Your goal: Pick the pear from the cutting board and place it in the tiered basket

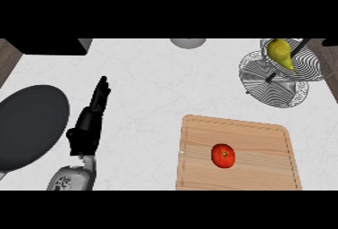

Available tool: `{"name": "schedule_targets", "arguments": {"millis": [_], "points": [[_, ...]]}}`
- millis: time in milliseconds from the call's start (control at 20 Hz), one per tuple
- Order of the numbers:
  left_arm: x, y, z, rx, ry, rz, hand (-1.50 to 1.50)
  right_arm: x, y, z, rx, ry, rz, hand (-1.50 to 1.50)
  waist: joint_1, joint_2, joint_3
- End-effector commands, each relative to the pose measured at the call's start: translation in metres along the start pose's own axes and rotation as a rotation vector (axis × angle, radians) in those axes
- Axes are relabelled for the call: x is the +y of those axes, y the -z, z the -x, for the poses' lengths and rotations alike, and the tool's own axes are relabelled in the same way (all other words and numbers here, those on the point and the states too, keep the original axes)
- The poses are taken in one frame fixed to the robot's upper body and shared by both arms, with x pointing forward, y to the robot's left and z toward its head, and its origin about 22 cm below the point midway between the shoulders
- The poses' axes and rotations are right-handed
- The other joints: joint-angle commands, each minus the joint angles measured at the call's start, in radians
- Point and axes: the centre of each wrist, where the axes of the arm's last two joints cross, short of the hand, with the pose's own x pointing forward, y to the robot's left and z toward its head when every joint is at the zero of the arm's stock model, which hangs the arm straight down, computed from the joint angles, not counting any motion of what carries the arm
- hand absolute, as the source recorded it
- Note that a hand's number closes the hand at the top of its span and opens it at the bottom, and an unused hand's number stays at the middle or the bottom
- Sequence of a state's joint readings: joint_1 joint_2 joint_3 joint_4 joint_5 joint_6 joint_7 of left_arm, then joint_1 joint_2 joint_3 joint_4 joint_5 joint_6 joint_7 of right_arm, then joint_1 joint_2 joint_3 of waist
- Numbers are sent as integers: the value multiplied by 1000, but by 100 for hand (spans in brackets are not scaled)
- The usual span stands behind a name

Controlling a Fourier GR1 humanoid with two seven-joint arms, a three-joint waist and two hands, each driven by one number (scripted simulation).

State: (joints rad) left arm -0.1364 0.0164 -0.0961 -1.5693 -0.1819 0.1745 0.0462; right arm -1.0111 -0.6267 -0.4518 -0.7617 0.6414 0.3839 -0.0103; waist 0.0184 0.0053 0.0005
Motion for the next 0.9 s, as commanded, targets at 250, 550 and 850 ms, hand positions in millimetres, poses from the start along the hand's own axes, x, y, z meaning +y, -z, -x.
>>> {"name": "schedule_targets", "arguments": {"millis": [250, 550, 850], "points": [[6, 7, 4, -3, 6, -15, 0, -97, -43, 56, 172, 255, 205, -150, -5, 5, 1], [14, 3, -2, -13, 6, 2, 0, -125, -111, 143, 192, 380, 235, -150, -5, 10, 5], [9, 9, 0, 1, -4, -32, 0, -159, -178, 181, 177, 413, 209, -150, -24, 13, 9]]}}
